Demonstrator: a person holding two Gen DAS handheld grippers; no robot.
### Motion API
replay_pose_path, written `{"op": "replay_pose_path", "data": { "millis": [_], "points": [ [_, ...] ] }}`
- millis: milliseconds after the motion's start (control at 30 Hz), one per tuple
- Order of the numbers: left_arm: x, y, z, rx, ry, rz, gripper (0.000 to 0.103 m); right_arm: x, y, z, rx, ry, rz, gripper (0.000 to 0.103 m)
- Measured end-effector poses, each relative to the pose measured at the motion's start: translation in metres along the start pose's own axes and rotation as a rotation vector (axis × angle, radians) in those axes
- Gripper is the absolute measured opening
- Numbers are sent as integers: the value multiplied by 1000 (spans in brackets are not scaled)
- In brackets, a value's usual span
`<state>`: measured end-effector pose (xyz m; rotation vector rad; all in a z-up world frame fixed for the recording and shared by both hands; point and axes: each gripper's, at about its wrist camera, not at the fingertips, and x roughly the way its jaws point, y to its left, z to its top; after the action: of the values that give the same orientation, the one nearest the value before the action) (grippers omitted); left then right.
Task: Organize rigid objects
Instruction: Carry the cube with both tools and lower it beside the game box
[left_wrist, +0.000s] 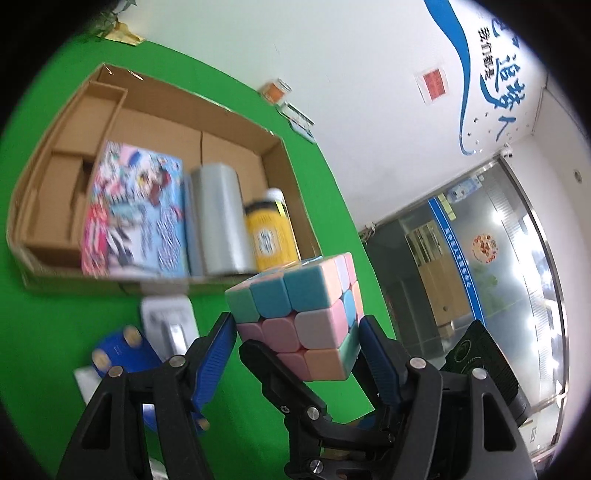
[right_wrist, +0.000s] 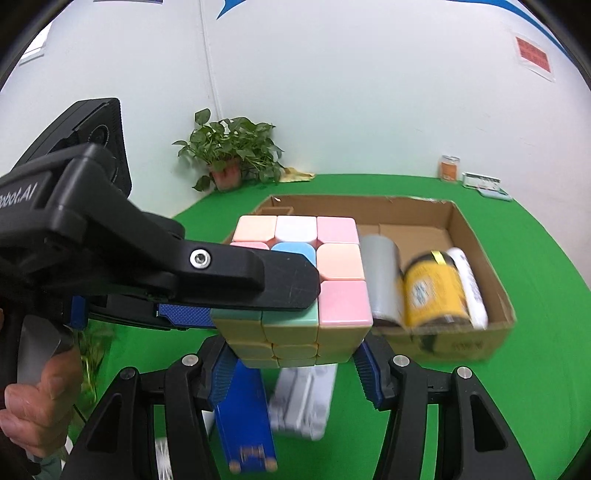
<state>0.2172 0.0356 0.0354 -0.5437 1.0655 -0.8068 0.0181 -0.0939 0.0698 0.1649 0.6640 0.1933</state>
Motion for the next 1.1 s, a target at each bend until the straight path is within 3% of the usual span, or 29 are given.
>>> {"op": "replay_pose_path", "data": {
  "millis": [300, 567, 767, 867, 1100],
  "points": [
    [9, 61, 56, -74, 36, 44, 68, 88, 10, 44, 28, 98, 51, 54],
    [24, 113, 73, -158, 100, 76, 68, 159, 12, 41, 93, 236, 78, 54],
    [30, 130, 71, -205, 139, 161, 68, 190, 9, 26, 139, 306, 109, 54],
    [22, 128, 69, -190, 119, 174, 70, 200, 11, 21, 143, 345, 146, 56],
    [-26, 122, 63, -184, -41, 210, 70, 183, 1, 18, 141, 330, 272, 65]
  ]
}}
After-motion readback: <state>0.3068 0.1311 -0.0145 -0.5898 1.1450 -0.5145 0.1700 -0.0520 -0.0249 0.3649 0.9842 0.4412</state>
